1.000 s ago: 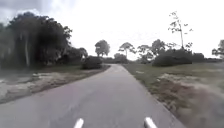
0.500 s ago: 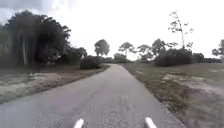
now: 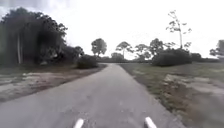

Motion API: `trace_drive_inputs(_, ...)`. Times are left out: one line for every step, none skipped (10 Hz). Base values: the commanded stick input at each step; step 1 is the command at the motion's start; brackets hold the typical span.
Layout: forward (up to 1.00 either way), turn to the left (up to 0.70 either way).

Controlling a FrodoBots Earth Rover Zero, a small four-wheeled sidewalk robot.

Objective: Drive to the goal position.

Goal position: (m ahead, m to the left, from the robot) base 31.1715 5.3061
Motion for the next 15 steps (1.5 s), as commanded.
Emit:
trace_drive_inputs(0.85,0.0)
trace_drive_inputs(0.85,0.0)
trace_drive_inputs(0.85,0.0)
trace_drive_inputs(0.85,0.0)
trace_drive_inputs(0.85,0.0)
trace_drive_inputs(0.85,-0.05)
trace_drive_inputs(0.85,-0.03)
trace_drive_inputs(0.85,0.0)
trace_drive_inputs(0.85,0.0)
trace_drive_inputs(0.85,0.0)
trace_drive_inputs(0.85,0.0)
trace_drive_inputs(0.85,0.0)
trace_drive_inputs(0.85,0.0)
trace_drive_inputs(0.85,0.0)
trace_drive_inputs(0.85,0.0)
